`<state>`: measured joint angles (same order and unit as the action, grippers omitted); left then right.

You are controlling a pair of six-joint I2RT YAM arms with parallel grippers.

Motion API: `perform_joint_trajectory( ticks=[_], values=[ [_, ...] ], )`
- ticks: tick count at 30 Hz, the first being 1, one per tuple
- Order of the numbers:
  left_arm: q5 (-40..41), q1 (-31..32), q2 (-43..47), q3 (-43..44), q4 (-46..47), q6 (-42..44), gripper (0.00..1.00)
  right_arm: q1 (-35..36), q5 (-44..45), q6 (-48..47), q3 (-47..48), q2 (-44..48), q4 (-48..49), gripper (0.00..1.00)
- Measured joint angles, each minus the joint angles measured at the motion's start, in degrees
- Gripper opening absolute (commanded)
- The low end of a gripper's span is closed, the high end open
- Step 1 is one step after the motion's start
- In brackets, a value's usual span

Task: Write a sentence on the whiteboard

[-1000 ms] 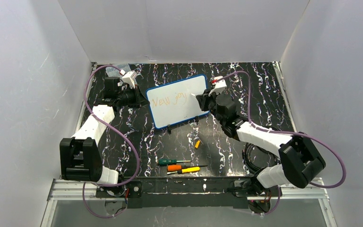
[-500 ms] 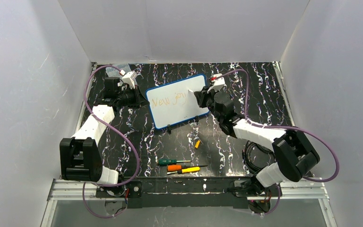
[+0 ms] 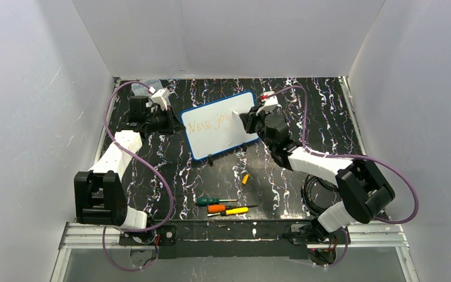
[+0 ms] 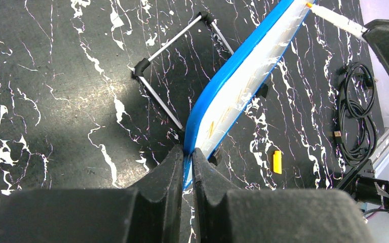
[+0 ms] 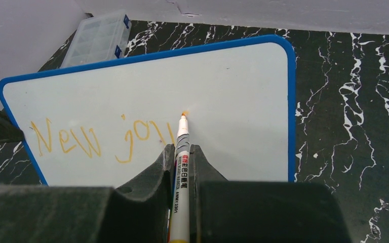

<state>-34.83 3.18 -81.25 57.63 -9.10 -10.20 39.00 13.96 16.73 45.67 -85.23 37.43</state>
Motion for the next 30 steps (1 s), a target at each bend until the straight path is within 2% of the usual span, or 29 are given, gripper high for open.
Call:
perform_joint_trajectory(
  ticks=[21,30],
  values=[
    [0.0,0.0,0.0,0.0,0.02,-0.04,0.0,0.11,1.77,1.09,-3.26,1.73,-1.4,0.01],
    [0.0,0.0,0.0,0.0,0.02,-0.04,0.0,2.47,2.45,0.96,-3.26,1.73,-2.05,0.01]
  ],
)
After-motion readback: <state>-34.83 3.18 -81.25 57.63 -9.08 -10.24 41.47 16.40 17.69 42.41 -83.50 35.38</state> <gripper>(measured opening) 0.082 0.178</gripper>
